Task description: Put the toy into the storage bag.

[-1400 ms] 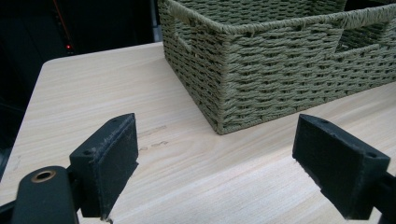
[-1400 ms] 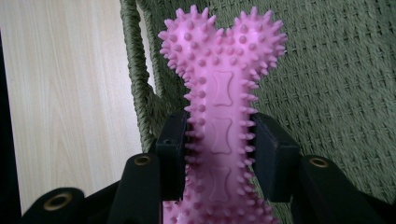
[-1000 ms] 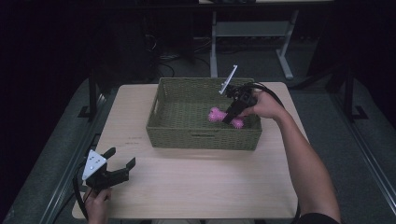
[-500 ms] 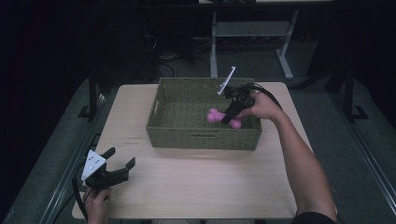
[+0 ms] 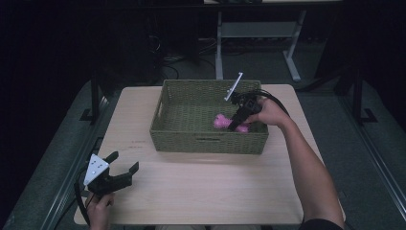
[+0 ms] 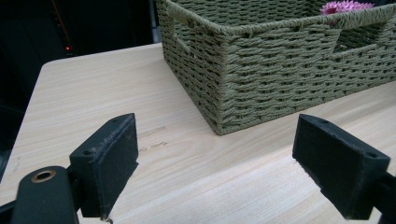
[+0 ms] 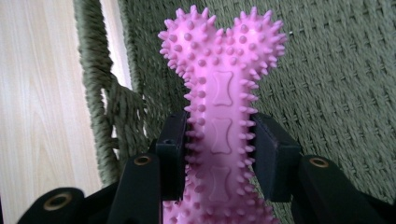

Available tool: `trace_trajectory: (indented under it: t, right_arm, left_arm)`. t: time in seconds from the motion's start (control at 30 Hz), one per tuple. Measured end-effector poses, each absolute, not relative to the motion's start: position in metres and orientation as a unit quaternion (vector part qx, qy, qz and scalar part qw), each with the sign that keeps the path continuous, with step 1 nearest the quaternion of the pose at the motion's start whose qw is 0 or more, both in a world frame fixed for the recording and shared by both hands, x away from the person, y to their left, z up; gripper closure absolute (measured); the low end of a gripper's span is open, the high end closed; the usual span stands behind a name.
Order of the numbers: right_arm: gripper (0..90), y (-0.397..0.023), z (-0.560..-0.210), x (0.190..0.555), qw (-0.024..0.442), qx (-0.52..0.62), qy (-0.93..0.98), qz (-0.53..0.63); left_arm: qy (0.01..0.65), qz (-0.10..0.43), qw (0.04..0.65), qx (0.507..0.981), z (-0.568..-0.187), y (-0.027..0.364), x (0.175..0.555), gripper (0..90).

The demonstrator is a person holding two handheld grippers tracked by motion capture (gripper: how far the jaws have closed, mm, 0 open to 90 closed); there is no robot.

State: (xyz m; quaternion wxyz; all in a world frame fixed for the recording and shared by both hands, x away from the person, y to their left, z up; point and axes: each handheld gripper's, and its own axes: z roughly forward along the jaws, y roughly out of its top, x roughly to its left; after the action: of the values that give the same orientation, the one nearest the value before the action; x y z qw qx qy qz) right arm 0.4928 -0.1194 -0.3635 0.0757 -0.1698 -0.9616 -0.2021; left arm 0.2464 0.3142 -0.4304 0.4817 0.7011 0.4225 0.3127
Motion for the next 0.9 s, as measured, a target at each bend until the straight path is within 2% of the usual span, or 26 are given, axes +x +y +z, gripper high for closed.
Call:
trace_trajectory:
  t: [0.9]
  right_arm:
    - [58.0,-0.117,-0.377,0.492,0.083,-0.176,-0.959,-0.205]
  left_arm:
    - [0.423,0.312,0.482,0.701,-0.431,0.313,0.246,13.8]
